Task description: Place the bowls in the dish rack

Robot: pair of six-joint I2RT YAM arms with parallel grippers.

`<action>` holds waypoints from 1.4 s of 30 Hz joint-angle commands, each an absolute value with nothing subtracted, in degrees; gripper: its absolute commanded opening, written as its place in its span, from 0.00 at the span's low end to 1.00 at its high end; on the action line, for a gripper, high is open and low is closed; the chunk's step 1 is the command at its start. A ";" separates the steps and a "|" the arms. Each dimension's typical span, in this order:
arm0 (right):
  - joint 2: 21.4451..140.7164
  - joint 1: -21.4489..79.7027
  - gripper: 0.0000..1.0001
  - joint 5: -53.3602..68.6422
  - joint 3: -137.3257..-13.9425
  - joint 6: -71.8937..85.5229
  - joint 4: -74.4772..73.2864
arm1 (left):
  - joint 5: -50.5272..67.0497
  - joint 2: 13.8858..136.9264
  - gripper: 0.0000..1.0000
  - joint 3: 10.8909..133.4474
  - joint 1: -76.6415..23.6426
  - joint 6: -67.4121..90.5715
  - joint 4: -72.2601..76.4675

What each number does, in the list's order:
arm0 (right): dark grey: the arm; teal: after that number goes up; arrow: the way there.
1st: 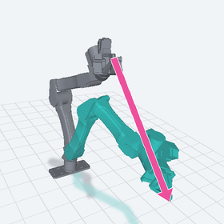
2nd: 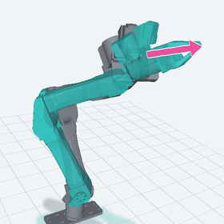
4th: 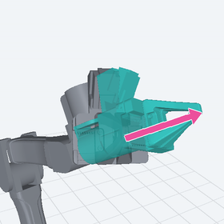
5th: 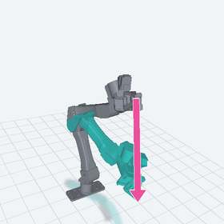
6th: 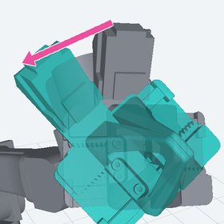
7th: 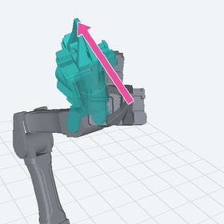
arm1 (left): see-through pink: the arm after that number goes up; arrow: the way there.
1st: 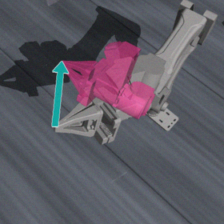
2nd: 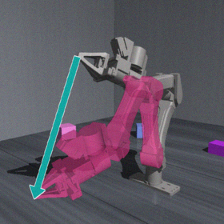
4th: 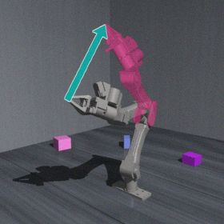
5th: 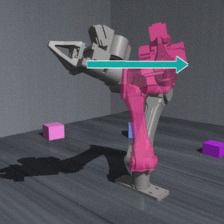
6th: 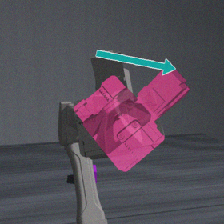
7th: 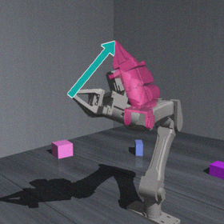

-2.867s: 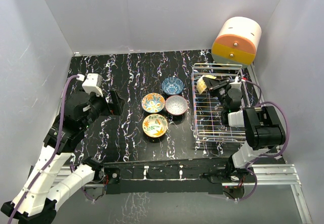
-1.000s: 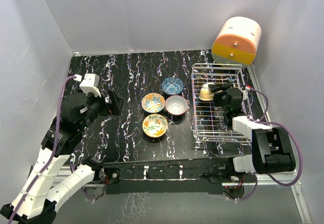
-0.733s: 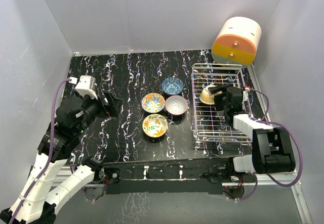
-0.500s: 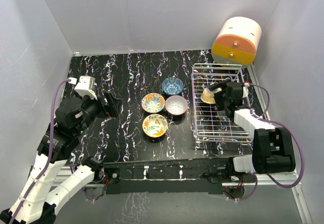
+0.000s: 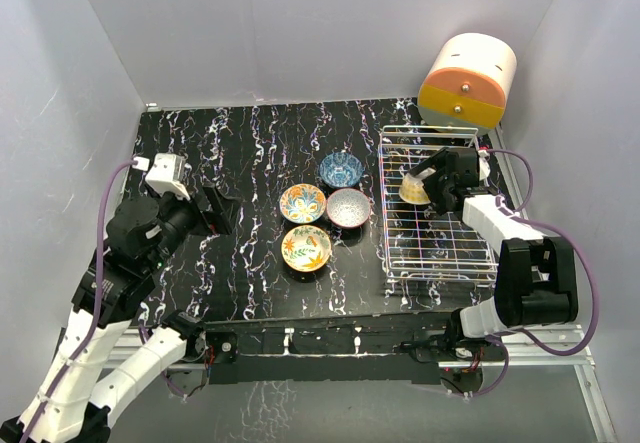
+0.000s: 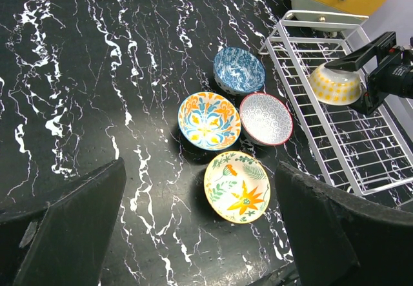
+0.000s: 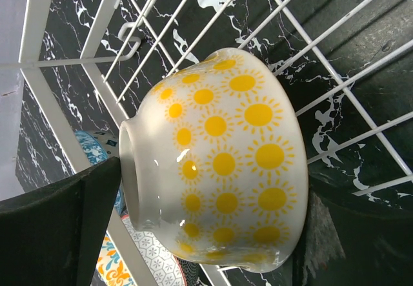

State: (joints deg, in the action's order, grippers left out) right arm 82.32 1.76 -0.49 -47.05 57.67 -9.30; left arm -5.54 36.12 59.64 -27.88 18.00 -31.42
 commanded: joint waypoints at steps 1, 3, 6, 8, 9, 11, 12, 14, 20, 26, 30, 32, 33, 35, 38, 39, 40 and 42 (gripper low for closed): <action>81.26 1.32 0.95 -1.46 -46.74 54.89 -12.16 | -5.22 34.66 0.97 58.40 -28.07 17.67 -30.62; 80.85 1.32 0.96 -1.49 -46.35 54.70 -12.42 | -5.33 34.48 0.97 58.32 -28.08 17.67 -30.87; 80.49 1.32 0.98 -1.87 -46.43 53.32 -13.71 | -5.48 34.24 0.97 58.51 -28.09 17.59 -31.27; 80.33 1.32 0.98 -2.13 -47.10 52.21 -15.71 | -5.64 34.04 0.97 58.83 -28.06 17.45 -31.67; 80.02 1.36 0.98 -2.19 -47.28 51.68 -16.34 | -5.77 33.90 0.97 58.76 -28.05 17.41 -31.63; 78.44 1.32 0.98 -2.13 -47.27 51.21 -16.43 | -5.96 33.60 0.97 58.42 -28.08 17.32 -31.34; 77.35 1.32 0.98 -2.02 -47.02 51.09 -15.98 | -5.91 33.58 0.97 58.18 -28.02 17.27 -31.23; 75.26 1.32 0.98 -1.20 -46.12 51.23 -14.19 | -5.88 33.83 0.97 57.89 -28.10 17.23 -31.19; 75.41 1.05 0.98 0.60 -45.74 51.09 -15.07 | -5.54 33.69 0.97 57.75 -28.08 17.47 -31.02; 72.92 0.88 0.98 4.53 -41.01 52.29 -7.10 | -5.79 33.85 0.97 57.67 -28.04 17.36 -31.94; 70.66 0.75 0.99 4.22 -40.61 52.88 -7.43 | -5.98 33.95 0.97 58.08 -28.12 17.27 -32.41; 69.18 0.70 0.98 4.03 -40.40 53.22 -8.16 | -6.16 33.85 0.97 57.78 -28.12 17.39 -32.23; 68.25 0.66 0.98 4.06 -40.10 53.42 -8.25 | -6.12 33.84 0.97 57.63 -28.10 17.52 -32.09; 66.74 0.45 0.98 4.45 -39.62 53.83 -8.18 | -5.95 34.00 0.97 57.37 -28.04 17.68 -31.93; 65.32 0.23 0.98 4.78 -39.54 53.96 -8.17 | -5.47 34.31 0.97 56.88 -28.07 17.84 -31.58; 65.27 0.18 0.98 4.86 -39.55 53.96 -8.33 | -5.41 34.40 0.97 56.87 -28.11 17.84 -31.51; 65.30 0.20 0.98 4.97 -39.65 53.96 -8.64 | -5.34 34.45 0.97 56.95 -28.06 17.91 -31.55; 65.52 0.18 0.98 5.03 -39.75 53.88 -9.50 | -5.27 34.41 0.97 57.03 -28.10 17.93 -31.46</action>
